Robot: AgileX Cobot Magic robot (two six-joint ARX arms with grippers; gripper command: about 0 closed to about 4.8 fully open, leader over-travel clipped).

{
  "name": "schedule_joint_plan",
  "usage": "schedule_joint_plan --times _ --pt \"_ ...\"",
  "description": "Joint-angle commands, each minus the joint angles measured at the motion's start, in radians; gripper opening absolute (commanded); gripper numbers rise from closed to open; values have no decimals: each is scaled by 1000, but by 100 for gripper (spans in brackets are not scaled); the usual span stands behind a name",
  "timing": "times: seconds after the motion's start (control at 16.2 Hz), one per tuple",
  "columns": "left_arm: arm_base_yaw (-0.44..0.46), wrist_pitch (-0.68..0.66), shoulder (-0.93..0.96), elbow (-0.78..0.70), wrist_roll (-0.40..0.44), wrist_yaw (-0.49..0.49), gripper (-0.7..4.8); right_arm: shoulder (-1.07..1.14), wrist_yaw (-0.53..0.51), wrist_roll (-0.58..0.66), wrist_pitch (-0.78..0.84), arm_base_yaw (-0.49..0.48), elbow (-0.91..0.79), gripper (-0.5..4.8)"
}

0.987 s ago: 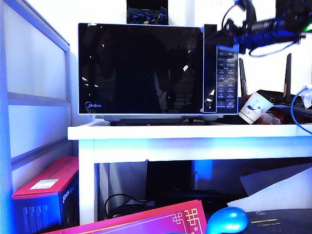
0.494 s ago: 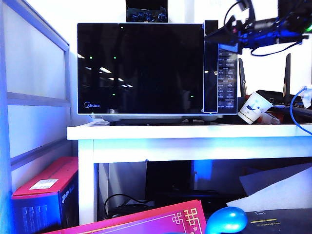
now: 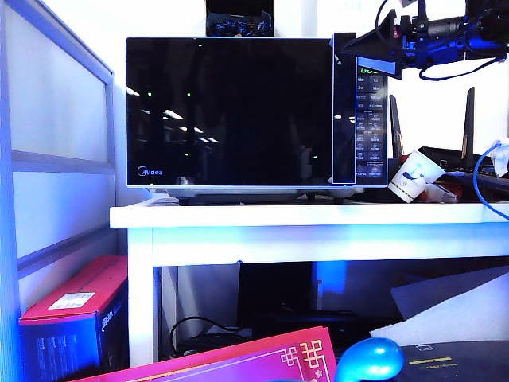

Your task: Open the microwave door, place the orange inside the microwave, then close the microwave door.

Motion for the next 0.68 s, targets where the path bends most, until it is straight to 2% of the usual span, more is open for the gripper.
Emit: schedule_joint_plan --times 0.06,0.31,0.68 --pt "-2 6 -3 3 0 2 281 -7 4 5 10 3 4 260" --pt "-2 6 -3 3 0 1 280 -7 -79 42 11 13 4 238" --pt "-2 36 11 3 0 0 280 -8 -161 109 17 13 4 238"
